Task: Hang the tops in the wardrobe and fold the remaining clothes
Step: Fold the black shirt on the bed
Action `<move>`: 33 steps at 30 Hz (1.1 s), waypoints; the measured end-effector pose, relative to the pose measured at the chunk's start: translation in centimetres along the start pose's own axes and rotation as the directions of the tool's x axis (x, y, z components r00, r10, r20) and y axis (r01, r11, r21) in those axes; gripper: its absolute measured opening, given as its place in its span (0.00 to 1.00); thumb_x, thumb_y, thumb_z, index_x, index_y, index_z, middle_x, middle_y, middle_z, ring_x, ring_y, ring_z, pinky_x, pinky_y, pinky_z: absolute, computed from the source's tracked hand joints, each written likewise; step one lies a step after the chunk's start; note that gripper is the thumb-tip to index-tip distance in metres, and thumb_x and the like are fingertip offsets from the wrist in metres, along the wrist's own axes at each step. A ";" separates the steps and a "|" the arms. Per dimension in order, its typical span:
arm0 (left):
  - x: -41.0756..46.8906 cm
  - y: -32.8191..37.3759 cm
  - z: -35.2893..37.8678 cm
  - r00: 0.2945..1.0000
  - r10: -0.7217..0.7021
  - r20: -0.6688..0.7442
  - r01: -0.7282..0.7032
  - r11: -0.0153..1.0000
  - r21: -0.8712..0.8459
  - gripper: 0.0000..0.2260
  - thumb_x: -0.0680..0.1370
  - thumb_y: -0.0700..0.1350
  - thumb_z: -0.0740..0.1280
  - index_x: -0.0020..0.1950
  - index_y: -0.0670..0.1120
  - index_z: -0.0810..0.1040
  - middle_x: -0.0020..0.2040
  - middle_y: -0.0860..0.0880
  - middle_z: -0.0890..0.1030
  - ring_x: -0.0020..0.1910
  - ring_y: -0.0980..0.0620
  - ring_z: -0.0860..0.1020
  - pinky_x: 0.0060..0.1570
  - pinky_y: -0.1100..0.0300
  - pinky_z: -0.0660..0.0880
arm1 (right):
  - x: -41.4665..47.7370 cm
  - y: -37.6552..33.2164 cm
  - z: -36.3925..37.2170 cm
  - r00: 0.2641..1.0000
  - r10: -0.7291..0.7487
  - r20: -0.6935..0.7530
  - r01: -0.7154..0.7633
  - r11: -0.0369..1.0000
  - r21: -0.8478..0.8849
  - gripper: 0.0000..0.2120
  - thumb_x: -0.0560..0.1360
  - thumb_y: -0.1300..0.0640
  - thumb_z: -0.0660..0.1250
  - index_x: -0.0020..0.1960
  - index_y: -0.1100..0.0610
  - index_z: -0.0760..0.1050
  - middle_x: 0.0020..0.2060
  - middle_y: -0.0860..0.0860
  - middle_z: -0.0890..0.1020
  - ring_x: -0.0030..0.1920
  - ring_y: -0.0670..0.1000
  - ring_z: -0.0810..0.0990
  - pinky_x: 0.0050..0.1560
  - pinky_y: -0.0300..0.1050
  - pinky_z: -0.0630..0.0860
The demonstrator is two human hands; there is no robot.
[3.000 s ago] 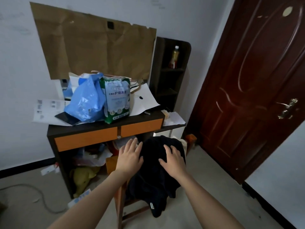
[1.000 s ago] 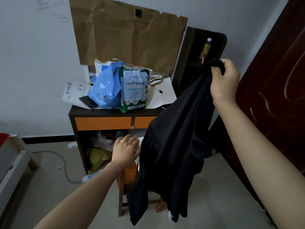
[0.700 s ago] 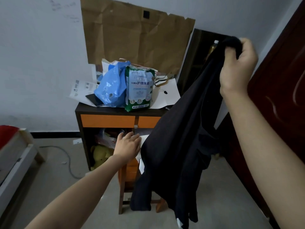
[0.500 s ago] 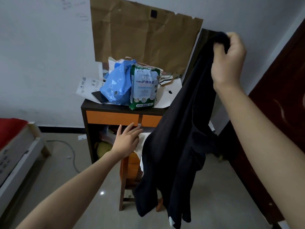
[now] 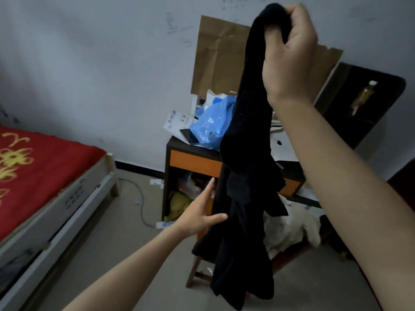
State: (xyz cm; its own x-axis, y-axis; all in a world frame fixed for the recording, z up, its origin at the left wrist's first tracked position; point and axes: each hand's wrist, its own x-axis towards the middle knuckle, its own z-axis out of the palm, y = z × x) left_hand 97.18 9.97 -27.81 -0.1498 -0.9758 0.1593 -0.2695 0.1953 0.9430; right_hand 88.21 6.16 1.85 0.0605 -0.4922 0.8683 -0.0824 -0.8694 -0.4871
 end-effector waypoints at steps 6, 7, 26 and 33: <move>-6.4 -1.4 -8.5 0.932 -0.102 -0.348 0.120 0.992 0.030 0.12 0.76 0.36 0.65 0.40 0.53 0.77 0.35 0.57 0.80 0.34 0.62 0.77 0.36 0.60 0.73 | -0.5 -4.7 10.1 1.000 0.008 0.011 -0.009 0.988 0.152 0.14 0.77 0.65 0.59 0.37 0.51 0.63 0.31 0.43 0.67 0.30 0.36 0.66 0.39 0.32 0.65; -7.8 -1.9 -10.2 0.903 -0.114 -0.413 0.144 0.989 0.042 0.15 0.75 0.35 0.64 0.34 0.53 0.75 0.29 0.58 0.77 0.29 0.64 0.74 0.32 0.62 0.69 | -0.9 -5.2 11.8 1.000 0.010 0.018 -0.013 0.988 0.155 0.15 0.77 0.65 0.60 0.36 0.50 0.62 0.30 0.42 0.66 0.30 0.35 0.66 0.38 0.31 0.64; -43.0 -6.3 -41.6 0.131 -0.129 -0.983 0.596 0.803 -0.026 0.05 0.74 0.37 0.68 0.48 0.41 0.83 0.41 0.50 0.82 0.39 0.56 0.77 0.40 0.69 0.68 | -11.6 -5.5 50.2 0.855 0.322 0.406 -0.394 0.913 0.104 0.14 0.77 0.64 0.57 0.34 0.53 0.60 0.31 0.44 0.65 0.31 0.40 0.62 0.34 0.33 0.62; -47.4 -8.8 -49.6 -0.103 -0.062 -0.993 0.675 0.729 -0.116 0.05 0.73 0.36 0.70 0.47 0.40 0.84 0.39 0.51 0.81 0.36 0.63 0.76 0.36 0.78 0.67 | -14.1 -5.5 67.7 0.801 0.241 0.548 -0.421 0.878 0.229 0.06 0.78 0.64 0.57 0.46 0.55 0.69 0.40 0.48 0.73 0.46 0.48 0.71 0.44 0.34 0.66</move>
State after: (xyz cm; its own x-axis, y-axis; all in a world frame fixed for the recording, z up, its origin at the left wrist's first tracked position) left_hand 153.83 49.67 -29.21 0.9765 -0.0087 0.2155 -0.1875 -0.5277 0.8285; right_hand 155.16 14.98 -14.01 0.5736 -0.6270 0.5271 0.1296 -0.5659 -0.8142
